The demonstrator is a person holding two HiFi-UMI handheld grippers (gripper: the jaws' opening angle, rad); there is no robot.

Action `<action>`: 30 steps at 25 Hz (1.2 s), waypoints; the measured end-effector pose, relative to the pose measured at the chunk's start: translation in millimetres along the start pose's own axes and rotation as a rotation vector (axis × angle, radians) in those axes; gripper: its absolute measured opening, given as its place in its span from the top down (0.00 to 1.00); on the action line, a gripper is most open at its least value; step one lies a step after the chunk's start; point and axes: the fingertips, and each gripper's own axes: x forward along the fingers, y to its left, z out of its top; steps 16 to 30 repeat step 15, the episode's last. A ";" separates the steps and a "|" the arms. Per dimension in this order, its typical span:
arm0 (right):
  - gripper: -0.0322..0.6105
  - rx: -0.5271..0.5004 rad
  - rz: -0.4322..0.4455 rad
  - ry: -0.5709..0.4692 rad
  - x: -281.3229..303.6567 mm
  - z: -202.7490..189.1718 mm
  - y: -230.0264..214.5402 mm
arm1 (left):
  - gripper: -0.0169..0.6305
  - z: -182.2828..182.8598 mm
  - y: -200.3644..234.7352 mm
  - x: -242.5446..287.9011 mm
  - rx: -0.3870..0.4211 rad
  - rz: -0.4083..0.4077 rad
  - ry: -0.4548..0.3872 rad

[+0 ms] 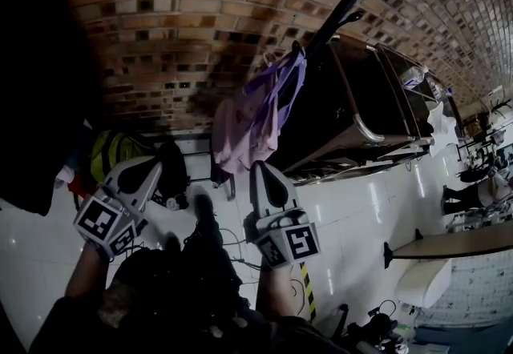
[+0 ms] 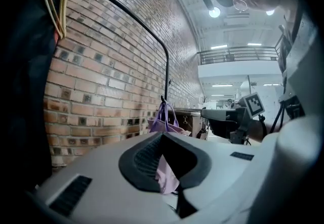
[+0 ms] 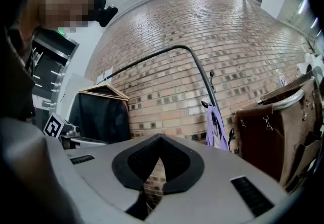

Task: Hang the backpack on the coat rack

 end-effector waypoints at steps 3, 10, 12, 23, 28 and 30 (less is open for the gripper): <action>0.94 -0.020 -0.009 0.013 -12.9 -3.2 15.6 | 0.93 0.6 -6.6 -15.9 -0.007 -0.005 -0.009; 0.94 -0.044 -0.035 0.029 -35.9 -3.6 35.3 | 0.93 6.0 -22.0 -39.3 0.001 -0.042 -0.030; 0.94 -0.049 -0.045 0.035 -43.0 -3.2 38.4 | 0.93 9.6 -26.0 -44.6 0.005 -0.044 -0.040; 0.94 -0.053 -0.060 0.040 -53.5 0.2 42.3 | 0.93 18.4 -33.0 -52.1 0.010 -0.045 -0.063; 0.94 -0.053 -0.060 0.040 -53.5 0.2 42.3 | 0.93 18.4 -33.0 -52.1 0.010 -0.045 -0.063; 0.94 -0.053 -0.060 0.040 -53.5 0.2 42.3 | 0.93 18.4 -33.0 -52.1 0.010 -0.045 -0.063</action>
